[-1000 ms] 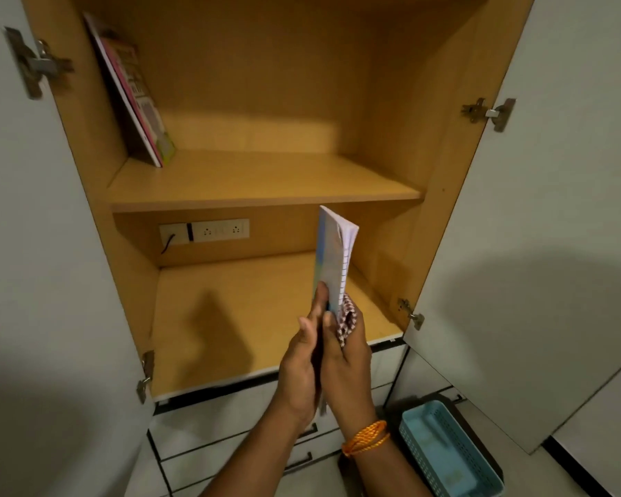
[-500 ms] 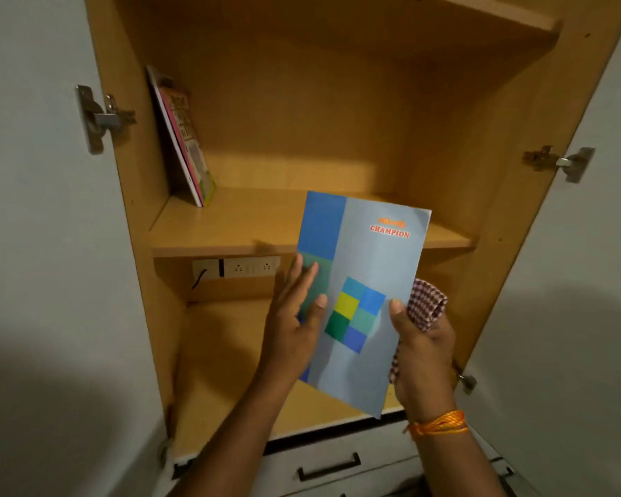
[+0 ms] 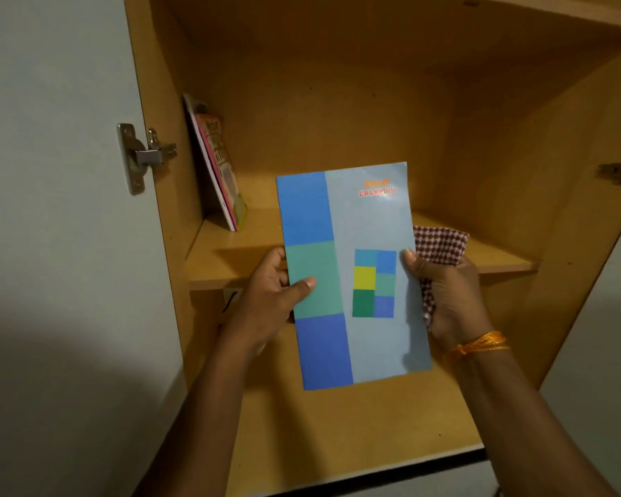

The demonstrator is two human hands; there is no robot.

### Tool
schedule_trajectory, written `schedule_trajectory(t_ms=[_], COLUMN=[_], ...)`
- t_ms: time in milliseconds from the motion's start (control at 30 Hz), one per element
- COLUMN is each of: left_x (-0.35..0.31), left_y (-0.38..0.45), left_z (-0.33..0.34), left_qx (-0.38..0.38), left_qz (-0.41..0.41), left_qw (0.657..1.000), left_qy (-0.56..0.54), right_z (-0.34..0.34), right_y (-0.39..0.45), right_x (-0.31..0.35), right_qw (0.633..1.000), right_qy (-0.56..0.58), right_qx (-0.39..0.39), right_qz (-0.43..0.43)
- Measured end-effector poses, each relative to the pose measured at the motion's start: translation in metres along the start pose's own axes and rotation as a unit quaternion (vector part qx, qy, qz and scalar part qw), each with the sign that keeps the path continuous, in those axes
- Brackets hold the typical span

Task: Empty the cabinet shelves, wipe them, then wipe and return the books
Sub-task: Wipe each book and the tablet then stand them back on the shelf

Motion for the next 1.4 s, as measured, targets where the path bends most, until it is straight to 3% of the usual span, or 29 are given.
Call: schedule_trajectory(t_ms=[267, 467, 600, 767, 1000, 1233, 1400], left_x=[-0.025, -0.05, -0.063, -0.074, -0.059, -0.035, -0.023], left_y=[0.024, 0.064, 0.11, 0.154, 0.193, 0.226, 0.253], left_z=[-0.016, -0.013, -0.005, 0.002, -0.027, -0.085, -0.125], left_qx=[-0.072, -0.133, -0.188, -0.242, -0.302, -0.333, -0.296], left_qz=[0.035, 0.098, 0.136, 0.162, 0.124, 0.077, 0.046], left_qw=[0.996, 0.983, 0.962, 0.925, 0.887, 0.87, 0.896], left_qy=[0.039, 0.083, 0.146, 0.244, 0.325, 0.355, 0.327], right_z=[0.032, 0.042, 0.066, 0.108, 0.164, 0.219, 0.257], right_y=[0.06, 0.102, 0.138, 0.188, 0.215, 0.255, 0.282], right_x=[-0.017, 0.01, 0.02, -0.01, -0.068, -0.128, -0.166], right_qw=[1.0, 0.967, 0.943, 0.918, 0.918, 0.91, 0.927], right_qy=[-0.025, -0.125, -0.181, -0.295, -0.292, -0.277, -0.206], right_qx=[0.003, -0.087, -0.051, 0.085, 0.234, 0.303, 0.315], right_qz=[-0.015, -0.203, -0.276, -0.251, -0.133, -0.055, -0.009])
Point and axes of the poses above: each hand's wrist, its own y-axis towards the middle knuckle, its own z-axis out of the palm, x = y × z, the point moved 8 cm from there along y, towards the middle knuckle, and after that the axes turned 4 degrees about x, right-handed, at the moved point
